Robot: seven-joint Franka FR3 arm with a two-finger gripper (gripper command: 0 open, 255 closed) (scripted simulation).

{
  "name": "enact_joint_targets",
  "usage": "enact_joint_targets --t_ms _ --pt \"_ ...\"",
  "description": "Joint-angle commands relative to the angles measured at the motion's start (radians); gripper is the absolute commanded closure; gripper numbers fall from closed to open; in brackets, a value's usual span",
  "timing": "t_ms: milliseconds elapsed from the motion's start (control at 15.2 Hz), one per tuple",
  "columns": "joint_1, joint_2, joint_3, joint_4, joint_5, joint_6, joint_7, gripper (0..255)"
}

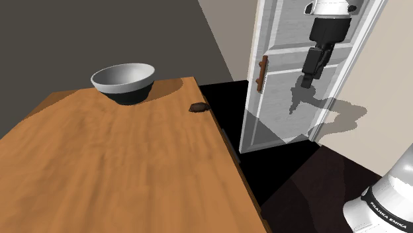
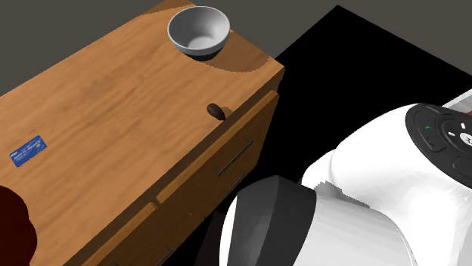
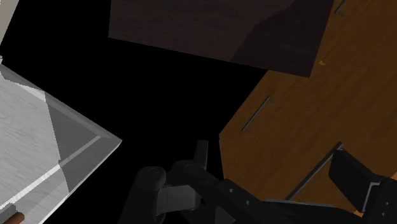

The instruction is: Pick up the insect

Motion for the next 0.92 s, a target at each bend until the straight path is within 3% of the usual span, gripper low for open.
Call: enact_joint_targets --t_ms 0,462,858 --pt "0.000 0.000 0.000 0.000 0.000 0.000 0.000 0" --pt "0.033 0.186 0.125 0.098 0.058 0.120 0.127 0" --pt "0.047 0.370 0.226 0.228 0.060 0.202 0.240 0"
